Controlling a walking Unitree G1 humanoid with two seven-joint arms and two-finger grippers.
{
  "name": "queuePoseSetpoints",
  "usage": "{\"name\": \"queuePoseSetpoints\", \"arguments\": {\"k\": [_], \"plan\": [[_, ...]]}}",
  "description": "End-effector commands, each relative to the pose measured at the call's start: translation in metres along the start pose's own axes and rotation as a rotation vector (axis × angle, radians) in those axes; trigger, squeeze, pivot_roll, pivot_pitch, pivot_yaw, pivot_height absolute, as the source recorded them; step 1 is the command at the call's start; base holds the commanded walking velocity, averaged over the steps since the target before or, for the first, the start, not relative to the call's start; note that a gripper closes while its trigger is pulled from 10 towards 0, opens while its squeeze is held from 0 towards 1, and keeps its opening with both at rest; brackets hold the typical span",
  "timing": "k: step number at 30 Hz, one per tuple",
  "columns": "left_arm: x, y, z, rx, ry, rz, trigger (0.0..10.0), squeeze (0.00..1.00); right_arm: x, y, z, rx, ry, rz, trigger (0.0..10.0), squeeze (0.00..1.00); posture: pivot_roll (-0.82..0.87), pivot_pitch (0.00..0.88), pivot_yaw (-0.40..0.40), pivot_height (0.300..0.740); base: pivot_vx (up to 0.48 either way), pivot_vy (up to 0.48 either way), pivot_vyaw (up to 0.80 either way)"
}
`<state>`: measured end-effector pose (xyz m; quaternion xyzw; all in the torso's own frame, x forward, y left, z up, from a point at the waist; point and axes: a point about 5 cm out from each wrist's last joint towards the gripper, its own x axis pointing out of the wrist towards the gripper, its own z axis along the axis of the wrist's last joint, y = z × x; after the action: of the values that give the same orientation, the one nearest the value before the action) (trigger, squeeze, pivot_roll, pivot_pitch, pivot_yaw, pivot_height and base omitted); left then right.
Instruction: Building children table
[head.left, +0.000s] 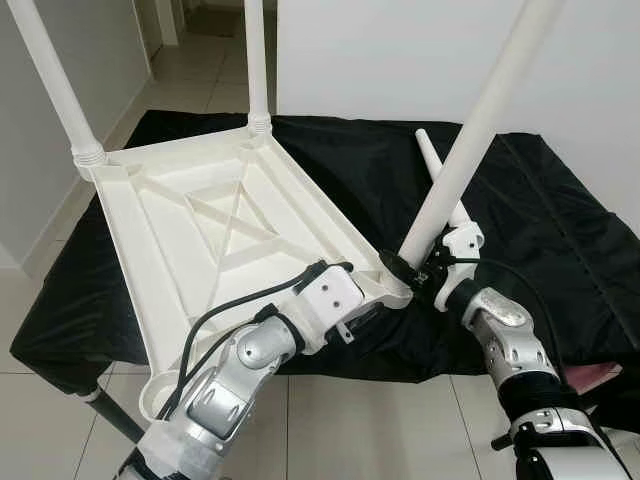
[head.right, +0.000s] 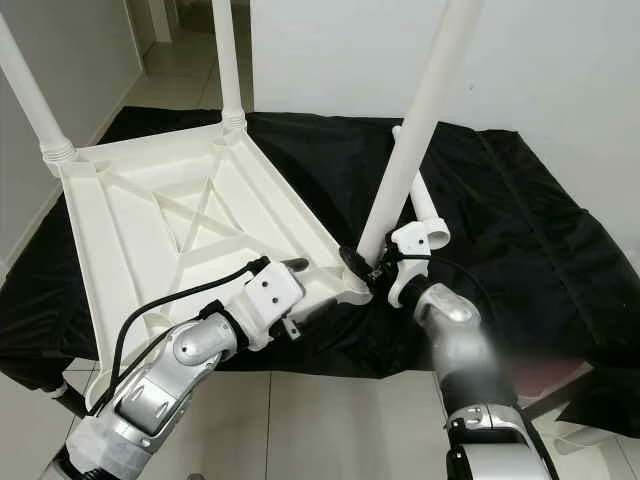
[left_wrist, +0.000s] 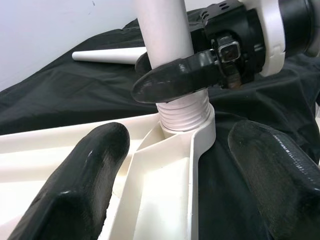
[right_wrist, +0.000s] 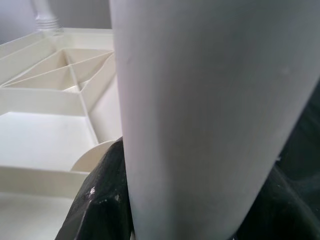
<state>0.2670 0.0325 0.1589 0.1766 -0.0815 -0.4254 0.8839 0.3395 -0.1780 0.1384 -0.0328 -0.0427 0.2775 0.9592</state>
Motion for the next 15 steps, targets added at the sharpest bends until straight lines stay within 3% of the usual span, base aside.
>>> {"name": "queuePoseSetpoints", "arguments": {"k": [1,6,9,13,15], "plan": [[0.0,-0.001,-0.002,-0.002,0.014,-0.013,10.0,0.0,-0.007,0.0,-0.016,0.036,0.073,-0.064,10.0,0.0,0.0,0.047,-0.038,0.74,0.0,0.0,0.0],[-0.001,-0.001,-0.003,-0.001,0.019,-0.013,10.0,0.0,-0.002,0.006,-0.018,-0.017,0.119,-0.191,10.0,0.0,0.0,0.05,-0.038,0.74,0.0,0.0,0.0],[0.0,0.001,-0.003,0.003,0.02,-0.006,10.0,0.0,0.003,0.023,-0.019,0.074,0.114,-0.309,10.0,0.0,0.01,0.049,-0.045,0.74,0.0,0.0,0.0],[-0.001,0.003,-0.003,0.006,0.021,0.0,10.0,0.0,0.004,0.033,-0.017,0.108,0.093,-0.4,10.0,0.0,0.01,0.049,-0.047,0.74,0.0,0.0,0.0],[-0.002,0.004,-0.004,0.009,0.025,0.005,10.0,0.0,0.004,0.038,-0.017,0.146,0.081,-0.518,10.0,0.0,0.02,0.049,-0.054,0.74,0.0,0.0,0.0]]}}
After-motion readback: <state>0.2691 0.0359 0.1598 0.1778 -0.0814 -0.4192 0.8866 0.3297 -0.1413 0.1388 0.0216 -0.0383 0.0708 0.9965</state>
